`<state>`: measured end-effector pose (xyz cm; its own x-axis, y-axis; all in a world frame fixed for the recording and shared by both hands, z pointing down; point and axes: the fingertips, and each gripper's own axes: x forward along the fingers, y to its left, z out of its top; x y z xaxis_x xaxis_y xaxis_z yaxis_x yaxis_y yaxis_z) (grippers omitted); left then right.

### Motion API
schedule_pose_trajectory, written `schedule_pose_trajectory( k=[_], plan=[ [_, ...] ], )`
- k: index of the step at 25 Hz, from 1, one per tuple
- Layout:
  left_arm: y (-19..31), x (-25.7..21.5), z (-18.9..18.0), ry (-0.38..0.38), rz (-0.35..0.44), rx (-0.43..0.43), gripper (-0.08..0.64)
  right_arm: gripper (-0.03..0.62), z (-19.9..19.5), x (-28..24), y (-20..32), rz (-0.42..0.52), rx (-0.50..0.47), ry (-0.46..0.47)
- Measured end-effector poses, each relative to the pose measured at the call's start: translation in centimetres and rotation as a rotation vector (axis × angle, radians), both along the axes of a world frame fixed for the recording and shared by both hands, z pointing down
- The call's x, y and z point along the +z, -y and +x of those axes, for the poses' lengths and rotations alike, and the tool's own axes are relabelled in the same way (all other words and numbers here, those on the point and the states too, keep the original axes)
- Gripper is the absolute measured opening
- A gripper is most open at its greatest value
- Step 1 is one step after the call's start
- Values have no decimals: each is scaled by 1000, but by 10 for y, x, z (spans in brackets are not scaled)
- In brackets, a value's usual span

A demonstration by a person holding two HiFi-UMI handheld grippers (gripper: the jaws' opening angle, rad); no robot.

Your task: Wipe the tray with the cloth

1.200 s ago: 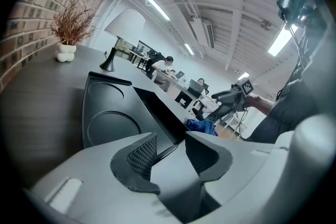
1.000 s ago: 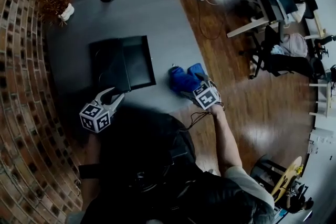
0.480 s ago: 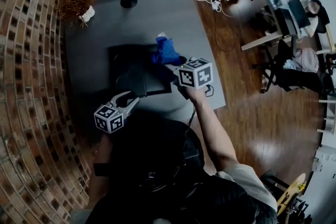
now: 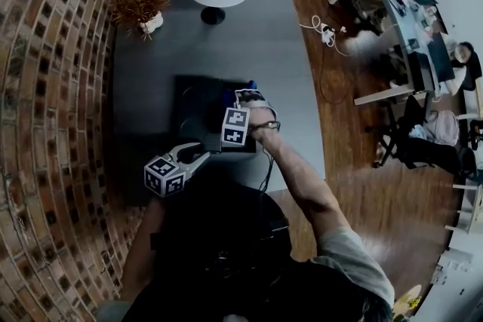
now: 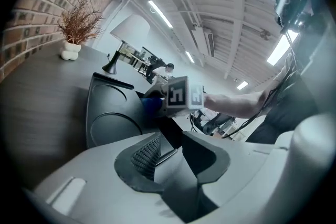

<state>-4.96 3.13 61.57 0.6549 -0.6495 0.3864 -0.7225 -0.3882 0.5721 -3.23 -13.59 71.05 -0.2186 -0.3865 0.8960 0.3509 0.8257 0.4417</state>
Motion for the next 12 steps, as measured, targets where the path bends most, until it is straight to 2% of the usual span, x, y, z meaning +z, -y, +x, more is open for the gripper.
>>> schedule_pose_trajectory(
  k=[2,4,5,6,9,10,12],
  plan=[
    [1,-3,1,2,4,3,114,218,-6,-4,28,-10,178,104],
    [1,-3,2,4,2,7,113,218,-9,-5,35,-36,295,159],
    [1,-3,2,6,1,8,112,216,-11,-5,33,-49,297,165],
    [1,-3,3,7,1,9,112,216,-14,-5,25,-71,255,158],
    [2,-3,2,10,5,8,112,210,-16,-3,1,-171,31,99],
    [2,-3,2,12,5,7,112,212,-15,-3,5,-177,26,105],
    [1,-2,2,14,7,7,111,213,-14,-7,20,-157,98,142]
  ],
)
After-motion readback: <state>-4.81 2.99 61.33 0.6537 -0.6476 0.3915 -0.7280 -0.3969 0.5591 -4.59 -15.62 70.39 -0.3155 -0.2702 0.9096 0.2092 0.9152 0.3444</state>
